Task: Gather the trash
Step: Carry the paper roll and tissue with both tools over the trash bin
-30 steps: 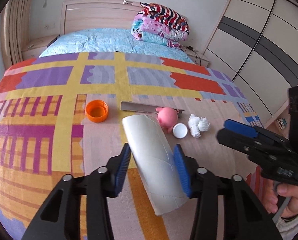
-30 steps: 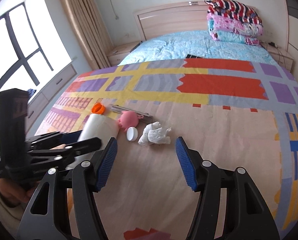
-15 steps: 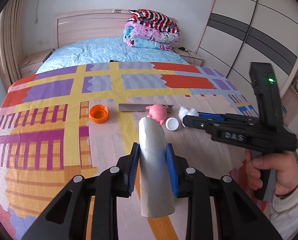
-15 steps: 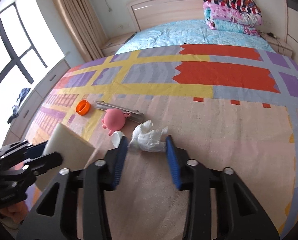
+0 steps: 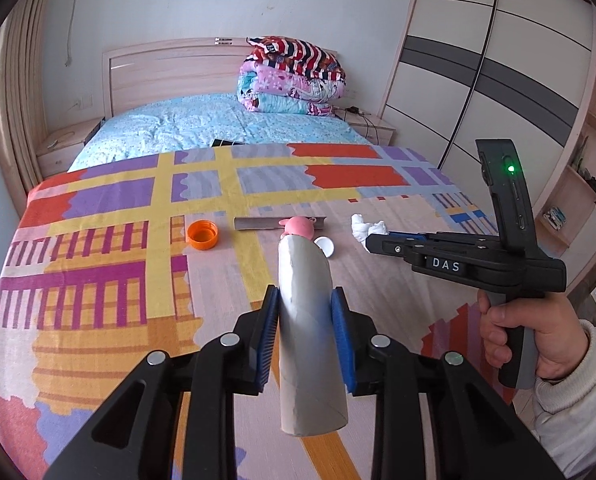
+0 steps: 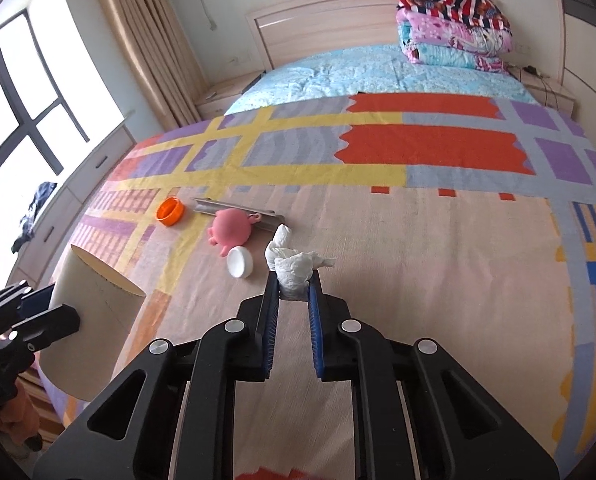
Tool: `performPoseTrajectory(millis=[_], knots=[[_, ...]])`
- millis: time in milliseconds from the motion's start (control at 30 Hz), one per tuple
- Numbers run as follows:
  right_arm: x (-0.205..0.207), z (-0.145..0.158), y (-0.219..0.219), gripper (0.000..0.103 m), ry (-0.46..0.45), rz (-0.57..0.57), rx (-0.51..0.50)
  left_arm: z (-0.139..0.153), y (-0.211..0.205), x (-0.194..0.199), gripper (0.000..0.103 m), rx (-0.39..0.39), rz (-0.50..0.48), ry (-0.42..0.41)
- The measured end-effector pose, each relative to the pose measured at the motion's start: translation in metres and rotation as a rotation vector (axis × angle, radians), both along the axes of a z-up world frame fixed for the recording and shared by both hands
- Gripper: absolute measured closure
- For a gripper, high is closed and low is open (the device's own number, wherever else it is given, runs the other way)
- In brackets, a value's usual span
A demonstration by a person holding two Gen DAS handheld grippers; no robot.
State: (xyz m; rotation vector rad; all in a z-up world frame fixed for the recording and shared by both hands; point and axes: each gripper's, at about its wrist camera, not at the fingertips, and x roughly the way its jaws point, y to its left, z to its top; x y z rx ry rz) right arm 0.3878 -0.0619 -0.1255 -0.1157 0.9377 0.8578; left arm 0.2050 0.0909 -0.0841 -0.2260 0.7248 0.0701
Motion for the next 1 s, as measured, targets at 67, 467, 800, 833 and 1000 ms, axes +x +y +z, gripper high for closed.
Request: performPoseTrajectory(millis=[67, 467, 800, 833, 1000], knots=[[-0.007, 0.006, -0.003, 0.088, -0.011, 0.001, 0.004, 0.004, -0.002, -0.006, 0.077, 0.004, 0.000, -0.009], [-0.063, 0.034, -0.027, 0.088, -0.075, 0.049, 0.023, 0.023, -0.024, -0.046, 0.077, 0.028, -0.017, -0.047], [-0.116, 0.053, -0.051, 0.088, -0.139, 0.112, 0.020, 0.026, -0.045, -0.079, 0.077, 0.027, -0.033, -0.057], [-0.122, 0.054, -0.054, 0.088, -0.144, 0.116, 0.022, 0.026, -0.048, -0.083, 0.077, 0.020, -0.041, -0.060], [-0.143, 0.052, -0.068, 0.088, -0.127, 0.119, 0.031, 0.028, -0.061, -0.102, 0.077, 0.018, -0.063, -0.072]])
